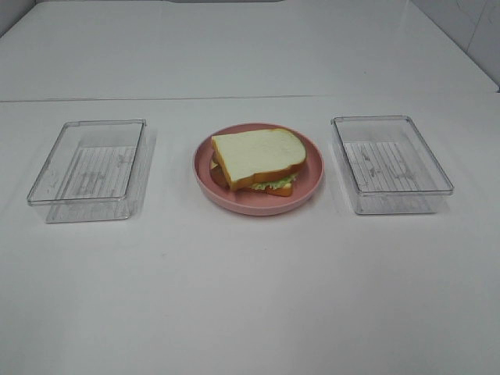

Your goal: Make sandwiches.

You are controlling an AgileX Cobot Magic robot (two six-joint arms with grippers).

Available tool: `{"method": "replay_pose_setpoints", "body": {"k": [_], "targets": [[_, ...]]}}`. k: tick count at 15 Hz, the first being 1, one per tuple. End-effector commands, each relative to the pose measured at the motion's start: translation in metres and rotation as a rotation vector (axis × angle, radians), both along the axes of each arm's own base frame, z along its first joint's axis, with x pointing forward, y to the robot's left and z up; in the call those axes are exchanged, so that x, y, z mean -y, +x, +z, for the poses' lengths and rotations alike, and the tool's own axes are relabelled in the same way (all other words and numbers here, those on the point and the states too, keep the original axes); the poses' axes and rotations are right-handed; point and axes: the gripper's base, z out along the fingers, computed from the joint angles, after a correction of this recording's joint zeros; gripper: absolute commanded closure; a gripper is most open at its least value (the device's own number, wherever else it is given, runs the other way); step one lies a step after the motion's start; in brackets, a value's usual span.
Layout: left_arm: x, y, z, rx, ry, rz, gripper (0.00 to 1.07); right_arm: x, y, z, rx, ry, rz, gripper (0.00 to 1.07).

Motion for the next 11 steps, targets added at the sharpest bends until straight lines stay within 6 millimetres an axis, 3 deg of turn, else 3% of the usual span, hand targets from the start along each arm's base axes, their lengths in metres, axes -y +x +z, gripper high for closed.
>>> {"method": "replay_pose_setpoints", "body": {"k": [1,11], "targets": [[0.0003,-0.0002,-0.0002,0.007,-0.004,-0.001,0.07,0.0005,-0.0039,-0.0007,0.031,-0.015,-0.009,0.09],[0.0003,-0.0002,-0.0002,0.007,-0.004,-0.001,0.07,0.0005,-0.0039,-0.0007,0.031,-0.015,-0.009,0.09]]}}
